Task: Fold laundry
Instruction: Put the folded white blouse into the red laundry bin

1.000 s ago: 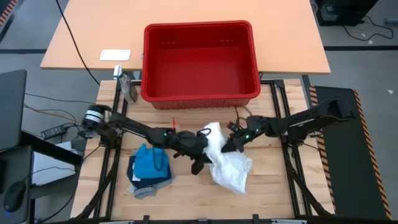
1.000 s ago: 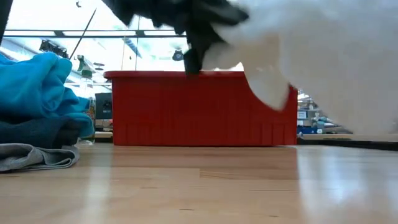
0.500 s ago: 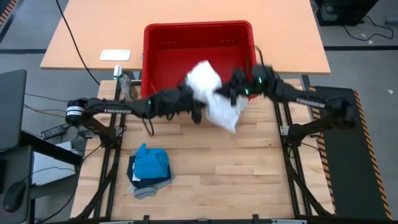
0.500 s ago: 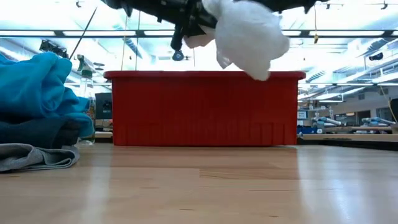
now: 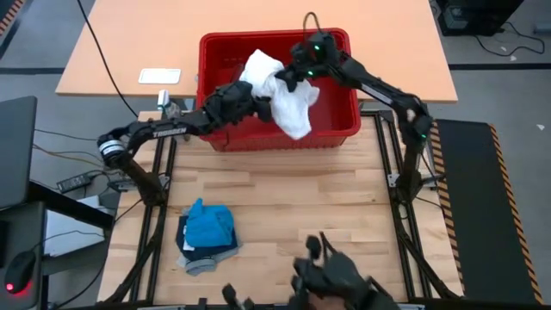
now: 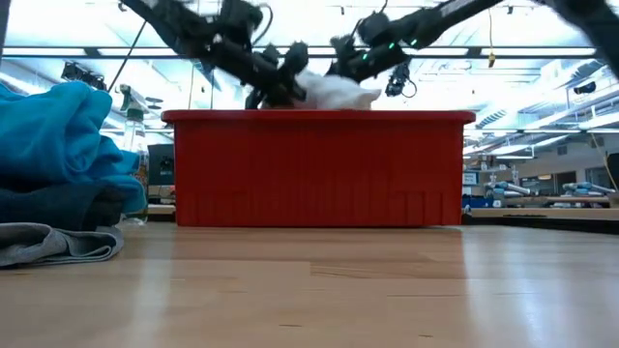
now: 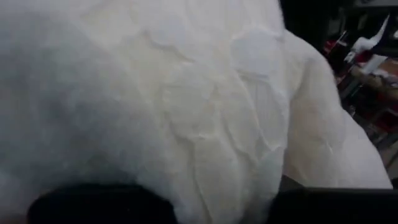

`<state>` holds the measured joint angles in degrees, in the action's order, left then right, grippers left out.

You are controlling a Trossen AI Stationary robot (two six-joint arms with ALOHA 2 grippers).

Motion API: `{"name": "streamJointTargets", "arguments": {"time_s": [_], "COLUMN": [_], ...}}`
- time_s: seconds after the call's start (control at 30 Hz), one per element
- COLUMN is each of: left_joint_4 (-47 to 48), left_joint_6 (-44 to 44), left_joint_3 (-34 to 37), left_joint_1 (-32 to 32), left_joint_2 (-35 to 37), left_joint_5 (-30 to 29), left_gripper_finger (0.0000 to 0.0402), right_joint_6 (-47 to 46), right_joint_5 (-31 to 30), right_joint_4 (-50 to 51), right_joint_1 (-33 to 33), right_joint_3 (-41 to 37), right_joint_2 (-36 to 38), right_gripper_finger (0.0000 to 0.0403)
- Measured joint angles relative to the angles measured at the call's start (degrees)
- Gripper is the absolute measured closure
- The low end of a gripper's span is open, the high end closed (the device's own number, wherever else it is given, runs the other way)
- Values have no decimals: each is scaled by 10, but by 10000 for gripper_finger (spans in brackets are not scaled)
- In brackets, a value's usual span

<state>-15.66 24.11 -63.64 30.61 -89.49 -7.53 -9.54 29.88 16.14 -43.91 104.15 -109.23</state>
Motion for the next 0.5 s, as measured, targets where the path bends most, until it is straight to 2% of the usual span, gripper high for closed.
{"name": "streamJointTargets", "arguments": {"time_s": [0.17, 0.23, 0.37, 0.5], "left_joint_4": [-34, -21, 82, 197], "left_joint_6": [-12, -11, 34, 24], "left_joint_3": [0, 0, 0, 1], "left_joint_1": [63, 86, 110, 120], "left_joint_2": [-50, -63, -76, -88], "left_joint_5": [77, 109, 152, 218], "left_gripper_finger": [354, 354, 348, 312], "right_joint_6": [27, 38, 60, 75], "right_joint_5": [-20, -31, -54, -59], "right_joint_4": [66, 107, 170, 213], "right_joint_1": [-13, -16, -16, -14], "right_joint_3": [114, 149, 179, 179], "right_joint_2": [-97, -125, -169, -215], "right_gripper_finger": [357, 357, 356, 328]}}
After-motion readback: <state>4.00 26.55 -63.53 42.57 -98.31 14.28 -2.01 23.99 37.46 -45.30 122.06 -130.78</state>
